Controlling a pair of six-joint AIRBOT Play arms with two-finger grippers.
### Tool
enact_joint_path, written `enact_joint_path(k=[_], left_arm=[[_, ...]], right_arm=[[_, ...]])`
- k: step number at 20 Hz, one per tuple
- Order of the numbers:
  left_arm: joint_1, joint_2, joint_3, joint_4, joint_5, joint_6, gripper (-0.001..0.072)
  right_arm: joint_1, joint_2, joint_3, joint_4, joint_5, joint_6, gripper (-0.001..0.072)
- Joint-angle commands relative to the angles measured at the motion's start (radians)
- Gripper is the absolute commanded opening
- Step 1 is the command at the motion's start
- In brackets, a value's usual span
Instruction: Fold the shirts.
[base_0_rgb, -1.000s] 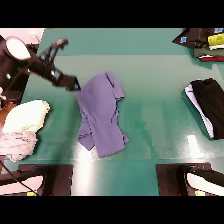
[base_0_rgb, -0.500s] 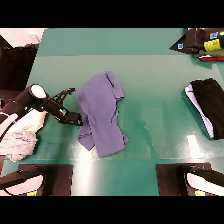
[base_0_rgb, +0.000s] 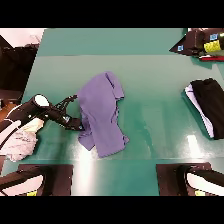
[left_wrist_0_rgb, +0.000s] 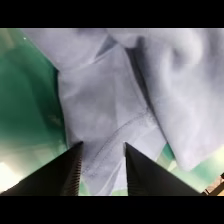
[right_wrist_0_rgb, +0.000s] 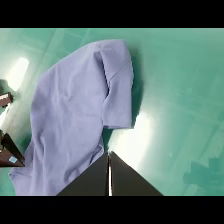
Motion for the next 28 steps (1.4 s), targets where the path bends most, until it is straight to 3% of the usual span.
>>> enact_joint_path(k=[1, 6, 10, 20, 21, 22, 26, 27, 28], left_arm=[[0.001, 0.002, 0.013, 0.001, -0.022, -0.002, 0.0307], [0.001, 0.010, 0.142, 0.057, -0.127, -0.004, 0.0307], [0.001, 0.009, 0.099, 0.137, -0.055, -0.019, 0.0308], [0.000, 0.003, -0.043, -0.014, 0.058, 0.008, 0.0304], [0.001, 0.003, -0.042, -0.035, 0.066, 0.008, 0.0227], [0.001, 0.004, -0.035, -0.043, 0.064, 0.012, 0.0024], [0.001, 0.040, 0.082, 0.041, -0.023, 0.005, 0.0020], [0.001, 0.060, 0.116, 0.064, -0.032, -0.004, 0.0020], [0.001, 0.079, 0.150, 0.077, -0.038, -0.016, 0.0020]], right_arm=[[0.000, -0.001, 0.000, 0.000, 0.023, 0.001, 0.0015], [0.000, -0.001, 0.000, 0.000, 0.028, 0.000, 0.0015], [0.000, -0.001, 0.000, 0.000, 0.027, 0.000, 0.0015], [0.000, -0.001, 0.000, 0.002, 0.029, 0.001, 0.0015], [0.000, -0.001, 0.000, 0.006, 0.036, 0.001, 0.0016], [0.000, 0.000, -0.008, 0.008, 0.053, 0.001, 0.0015], [0.046, 0.054, -0.259, 0.007, 0.104, 0.001, 0.0025], [0.076, 0.073, -0.363, 0.008, 0.077, 0.001, 0.0167], [0.119, 0.090, -0.483, 0.008, 0.034, 0.001, 0.0438]])
